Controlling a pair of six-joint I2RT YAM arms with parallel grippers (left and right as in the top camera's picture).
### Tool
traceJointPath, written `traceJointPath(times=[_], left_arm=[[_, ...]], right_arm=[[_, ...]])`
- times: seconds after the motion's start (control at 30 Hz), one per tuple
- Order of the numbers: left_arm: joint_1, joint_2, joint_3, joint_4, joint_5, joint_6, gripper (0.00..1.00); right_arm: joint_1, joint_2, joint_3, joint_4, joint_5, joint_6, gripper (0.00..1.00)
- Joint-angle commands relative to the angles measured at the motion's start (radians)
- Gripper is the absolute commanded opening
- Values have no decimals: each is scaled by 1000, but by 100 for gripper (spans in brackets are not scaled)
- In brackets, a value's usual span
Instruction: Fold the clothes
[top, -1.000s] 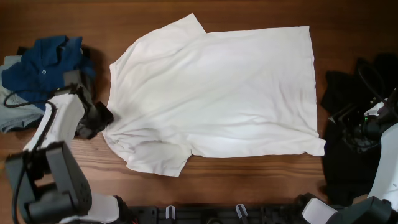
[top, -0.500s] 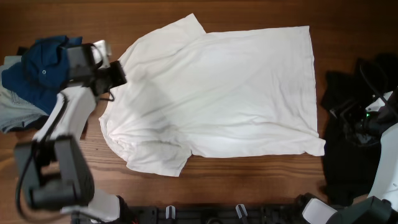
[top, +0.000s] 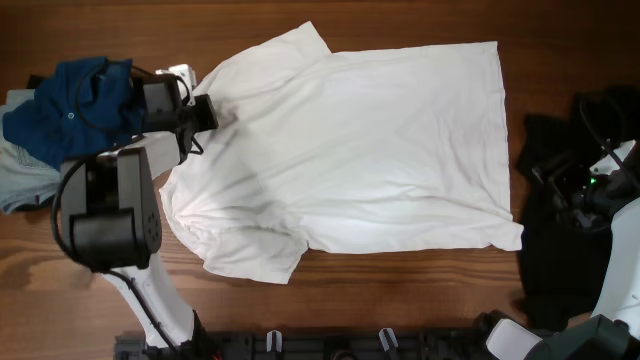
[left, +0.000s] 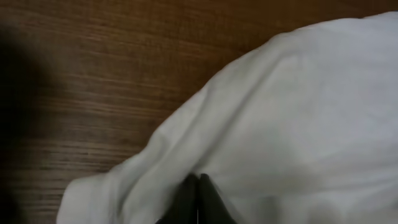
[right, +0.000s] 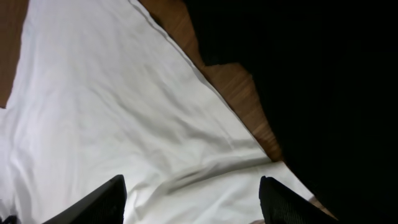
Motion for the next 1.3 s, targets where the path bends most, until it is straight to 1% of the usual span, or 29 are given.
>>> traceJointPath(times=[0.0, 0.07, 0.13, 0.2, 0.27, 0.33, 0.37, 0.5, 0.53, 0.57, 0.67, 0.7, 0.83, 0.9, 0.93, 1.03, 1.13, 1.17, 1.27], left_arm=[[40, 101, 14, 80, -122, -112, 4], [55, 105, 58, 82, -116, -169, 4], [63, 104, 117, 75, -64, -171, 4], [63, 104, 194, 26, -21, -171, 4], [62, 103, 282, -53, 26, -170, 5], [61, 99, 360, -143, 89, -170, 8], [61, 93, 388, -181, 105, -170, 10], [62, 40, 443, -304, 116, -169, 20], [63, 15, 444, -337, 116, -166, 24], [64, -13, 444, -377, 116, -166, 25], [65, -105, 444, -530, 116, -166, 34], [65, -139, 444, -588, 115, -166, 35], [65, -289, 444, -892, 99, -173, 37], [65, -336, 444, -1032, 92, -220, 36], [65, -353, 443, -1138, 92, -251, 34], [62, -356, 426, -1366, 97, -298, 31], [58, -357, 365, -1479, 97, -298, 32], [58, -357, 333, -1506, 97, -298, 32], [50, -357, 232, -1538, 101, -298, 33]], right_arm=[[10, -8, -10, 28, -51, -14, 69], [40, -8, -11, 49, -52, -23, 69], [81, -8, -11, 64, -51, -44, 69], [131, -8, -12, 84, -48, -82, 68], [182, -7, -12, 103, -35, -104, 69], [216, -4, -12, 103, 18, -84, 70], [227, -1, -12, 99, 53, -72, 72], [233, 34, -12, 27, 166, -36, 73], [233, 50, -12, 4, 191, -32, 72], [233, 68, -13, -16, 207, -28, 72], [233, 125, -13, -59, 213, -5, 72], [233, 145, -13, -64, 213, 8, 71], [231, 214, -13, -58, 208, 57, 67], [230, 222, -13, -51, 204, 68, 68], [230, 222, -13, -42, 185, 66, 68], [230, 222, -13, -35, 156, 65, 69], [230, 222, -13, -36, 151, 64, 70], [230, 222, -13, -36, 151, 60, 72], [230, 222, -13, -35, 151, 57, 73]])
